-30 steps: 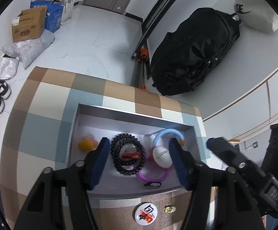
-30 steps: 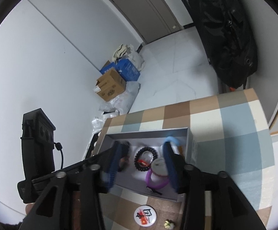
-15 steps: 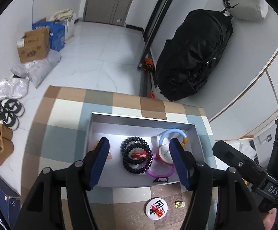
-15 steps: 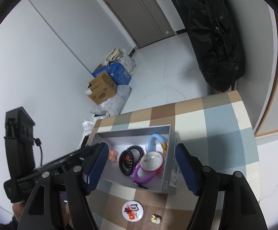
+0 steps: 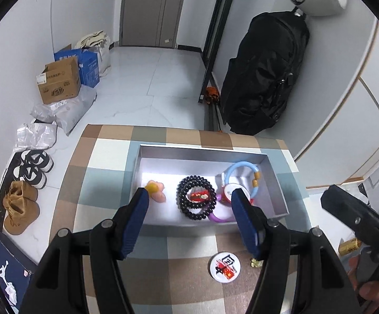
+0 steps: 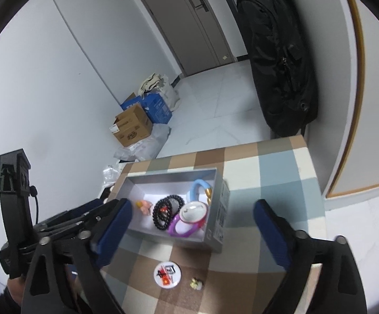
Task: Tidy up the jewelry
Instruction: 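Withdraw both tools from the box toward the last pieces, then move the left tool to the white badge with red print and close on it, then lift the printed badge with the left tool while the right tool moves to the yellow flower charm, then close the right tool on the yellow flower charm while the left tool holds the badge, then carry the badge with the left tool while the right tool carries the flower charm over the box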
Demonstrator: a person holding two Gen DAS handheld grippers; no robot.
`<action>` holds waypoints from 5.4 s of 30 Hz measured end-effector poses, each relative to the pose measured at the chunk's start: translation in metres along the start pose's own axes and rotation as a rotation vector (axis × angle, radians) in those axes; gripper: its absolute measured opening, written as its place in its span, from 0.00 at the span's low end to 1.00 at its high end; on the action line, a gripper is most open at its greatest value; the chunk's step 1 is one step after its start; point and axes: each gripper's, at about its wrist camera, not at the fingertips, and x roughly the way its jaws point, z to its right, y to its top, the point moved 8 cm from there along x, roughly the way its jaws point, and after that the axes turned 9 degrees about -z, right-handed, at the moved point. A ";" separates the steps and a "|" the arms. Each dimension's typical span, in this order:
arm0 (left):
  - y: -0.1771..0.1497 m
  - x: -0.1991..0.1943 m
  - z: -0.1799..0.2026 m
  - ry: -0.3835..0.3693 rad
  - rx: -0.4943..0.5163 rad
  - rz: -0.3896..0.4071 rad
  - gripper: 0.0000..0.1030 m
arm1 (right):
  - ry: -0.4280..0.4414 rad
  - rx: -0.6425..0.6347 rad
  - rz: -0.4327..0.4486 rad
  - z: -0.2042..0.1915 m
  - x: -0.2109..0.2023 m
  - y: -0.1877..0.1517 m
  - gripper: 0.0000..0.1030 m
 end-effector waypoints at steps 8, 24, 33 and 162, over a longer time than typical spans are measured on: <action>-0.011 -0.002 0.004 -0.028 0.003 0.002 0.72 | -0.052 -0.010 -0.002 0.014 -0.014 -0.021 1.00; -0.044 0.017 -0.001 -0.027 0.023 -0.074 0.77 | -0.079 -0.036 -0.035 0.014 -0.019 -0.047 1.00; -0.065 0.036 0.017 -0.067 0.085 -0.177 0.77 | -0.091 -0.012 -0.066 0.020 -0.016 -0.052 1.00; 0.026 0.020 -0.016 -0.244 -0.142 -0.060 0.36 | 0.102 -0.083 -0.092 -0.048 0.046 0.028 0.12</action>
